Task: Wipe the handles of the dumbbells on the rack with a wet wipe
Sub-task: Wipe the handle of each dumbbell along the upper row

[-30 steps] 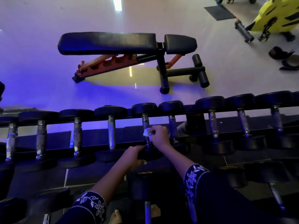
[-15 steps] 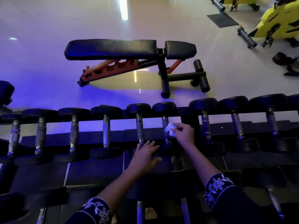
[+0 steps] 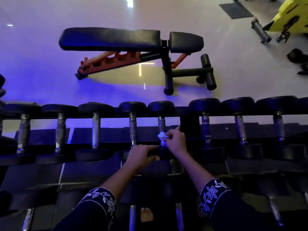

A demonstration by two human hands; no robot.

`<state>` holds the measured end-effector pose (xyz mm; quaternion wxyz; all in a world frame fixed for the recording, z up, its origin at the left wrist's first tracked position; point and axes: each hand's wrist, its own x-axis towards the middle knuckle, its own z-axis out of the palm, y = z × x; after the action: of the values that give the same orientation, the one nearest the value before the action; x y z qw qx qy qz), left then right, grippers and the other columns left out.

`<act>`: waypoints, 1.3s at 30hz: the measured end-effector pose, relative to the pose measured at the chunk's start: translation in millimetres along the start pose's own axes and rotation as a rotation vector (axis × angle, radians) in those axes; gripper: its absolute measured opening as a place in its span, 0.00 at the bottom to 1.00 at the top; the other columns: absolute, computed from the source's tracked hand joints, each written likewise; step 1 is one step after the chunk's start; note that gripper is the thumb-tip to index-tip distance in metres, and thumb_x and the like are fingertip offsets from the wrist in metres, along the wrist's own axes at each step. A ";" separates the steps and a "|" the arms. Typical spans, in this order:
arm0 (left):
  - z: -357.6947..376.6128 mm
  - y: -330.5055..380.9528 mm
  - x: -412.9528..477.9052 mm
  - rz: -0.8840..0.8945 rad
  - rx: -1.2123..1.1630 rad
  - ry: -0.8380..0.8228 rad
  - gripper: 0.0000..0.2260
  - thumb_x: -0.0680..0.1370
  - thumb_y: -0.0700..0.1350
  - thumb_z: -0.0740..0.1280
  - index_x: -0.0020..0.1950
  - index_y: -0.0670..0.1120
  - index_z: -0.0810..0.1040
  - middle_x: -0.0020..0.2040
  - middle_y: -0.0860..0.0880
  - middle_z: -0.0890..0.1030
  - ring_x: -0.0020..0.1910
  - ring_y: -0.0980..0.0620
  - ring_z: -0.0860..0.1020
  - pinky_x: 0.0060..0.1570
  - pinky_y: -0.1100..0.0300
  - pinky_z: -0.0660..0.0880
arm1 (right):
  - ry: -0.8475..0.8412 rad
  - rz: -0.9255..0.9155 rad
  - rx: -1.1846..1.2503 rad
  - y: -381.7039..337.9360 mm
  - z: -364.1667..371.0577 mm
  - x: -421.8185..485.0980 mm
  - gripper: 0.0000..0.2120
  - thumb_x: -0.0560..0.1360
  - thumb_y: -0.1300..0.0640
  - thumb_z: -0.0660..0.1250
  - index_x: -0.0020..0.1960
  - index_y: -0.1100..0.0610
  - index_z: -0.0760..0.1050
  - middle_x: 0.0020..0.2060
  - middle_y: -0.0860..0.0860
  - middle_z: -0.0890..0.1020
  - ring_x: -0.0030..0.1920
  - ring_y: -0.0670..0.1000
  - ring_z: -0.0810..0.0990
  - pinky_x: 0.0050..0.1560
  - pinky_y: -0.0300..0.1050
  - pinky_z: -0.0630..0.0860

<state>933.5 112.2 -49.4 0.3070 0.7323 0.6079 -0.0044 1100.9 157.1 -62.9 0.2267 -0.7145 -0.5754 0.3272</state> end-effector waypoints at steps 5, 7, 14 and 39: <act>2.5 -2.1 1.5 0.014 -0.031 0.052 0.25 0.73 0.60 0.71 0.69 0.60 0.73 0.60 0.53 0.82 0.60 0.51 0.78 0.55 0.59 0.71 | 0.053 -0.064 -0.001 -2.8 4.4 11.3 0.03 0.66 0.63 0.73 0.37 0.56 0.82 0.36 0.53 0.83 0.40 0.54 0.80 0.53 0.57 0.77; 3.4 -3.7 1.9 0.043 -0.050 0.075 0.25 0.72 0.59 0.72 0.69 0.57 0.75 0.60 0.53 0.82 0.60 0.52 0.79 0.57 0.60 0.70 | 0.098 -0.034 0.030 -14.5 4.1 32.9 0.04 0.67 0.63 0.71 0.40 0.56 0.83 0.39 0.53 0.84 0.42 0.54 0.81 0.51 0.53 0.77; 9.4 -5.7 5.2 0.057 0.060 0.005 0.26 0.76 0.60 0.66 0.73 0.59 0.68 0.67 0.56 0.77 0.66 0.56 0.73 0.60 0.57 0.64 | 0.111 -0.114 -0.065 -30.9 10.2 29.8 0.08 0.73 0.57 0.68 0.44 0.60 0.83 0.40 0.59 0.83 0.43 0.60 0.80 0.44 0.48 0.72; 12.1 -7.3 6.0 0.067 0.076 0.045 0.26 0.77 0.63 0.64 0.74 0.61 0.66 0.63 0.55 0.79 0.64 0.54 0.74 0.57 0.57 0.59 | 0.198 -0.058 -0.037 -39.4 4.8 33.1 0.03 0.68 0.63 0.71 0.38 0.60 0.83 0.35 0.56 0.84 0.38 0.56 0.81 0.39 0.44 0.74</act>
<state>933.0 112.6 -64.7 0.2650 0.7633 0.5891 -0.0007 1075.0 198.2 -45.4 0.2789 -0.7304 -0.5764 0.2375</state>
